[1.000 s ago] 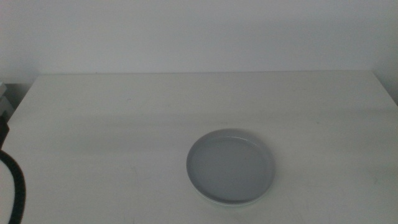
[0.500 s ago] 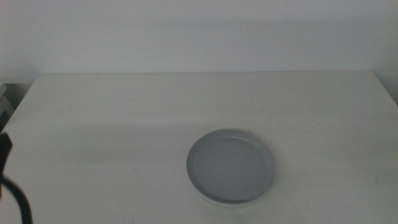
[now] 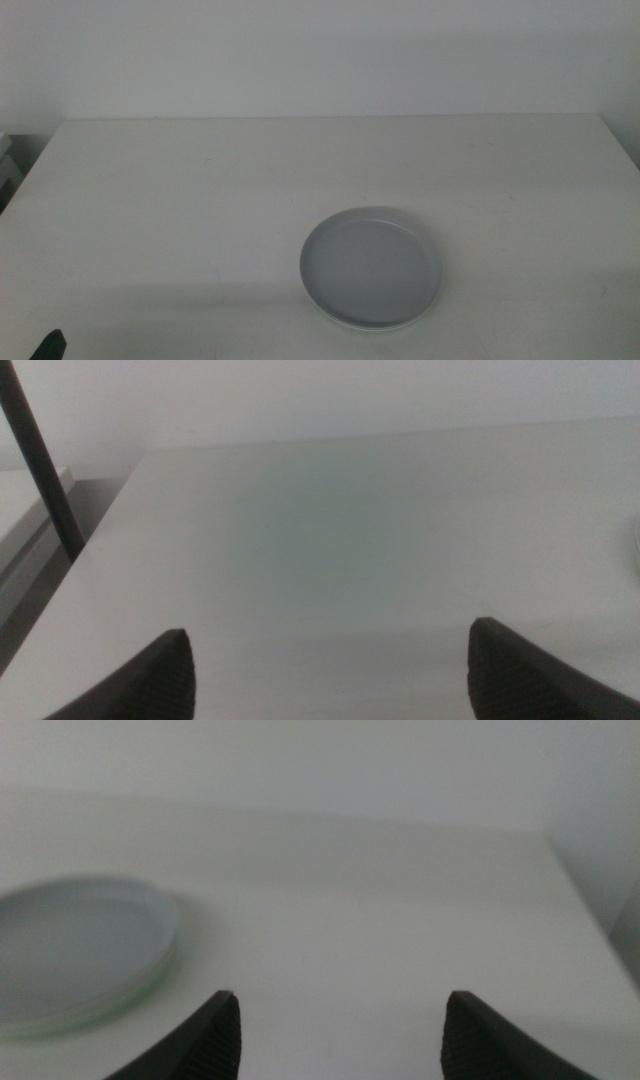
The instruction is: Stack the three bowls on top of each other.
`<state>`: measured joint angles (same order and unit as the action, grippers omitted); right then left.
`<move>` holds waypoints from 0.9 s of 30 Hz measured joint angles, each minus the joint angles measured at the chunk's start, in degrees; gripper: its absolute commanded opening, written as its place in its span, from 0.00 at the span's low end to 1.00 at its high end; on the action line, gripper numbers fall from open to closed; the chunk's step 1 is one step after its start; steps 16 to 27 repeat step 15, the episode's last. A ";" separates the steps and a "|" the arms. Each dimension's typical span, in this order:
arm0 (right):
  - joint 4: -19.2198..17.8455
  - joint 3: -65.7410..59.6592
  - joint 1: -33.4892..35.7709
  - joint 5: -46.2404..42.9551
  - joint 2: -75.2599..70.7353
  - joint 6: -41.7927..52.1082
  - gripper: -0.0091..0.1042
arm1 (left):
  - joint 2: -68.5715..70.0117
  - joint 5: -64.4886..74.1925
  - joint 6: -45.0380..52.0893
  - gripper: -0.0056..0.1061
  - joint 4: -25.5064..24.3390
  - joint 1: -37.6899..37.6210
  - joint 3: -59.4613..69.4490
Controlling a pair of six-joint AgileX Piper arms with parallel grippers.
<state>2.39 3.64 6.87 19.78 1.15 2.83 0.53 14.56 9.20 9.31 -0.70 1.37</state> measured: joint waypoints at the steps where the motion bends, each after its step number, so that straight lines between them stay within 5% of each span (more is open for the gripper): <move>1: 0.00 -1.56 0.00 0.09 -0.85 0.00 0.54 | 0.08 0.00 0.00 0.99 0.00 0.00 0.22; 27: -0.07 -5.25 -0.49 0.93 -1.64 0.00 0.54 | 0.26 -1.97 0.00 0.99 -1.94 0.00 0.34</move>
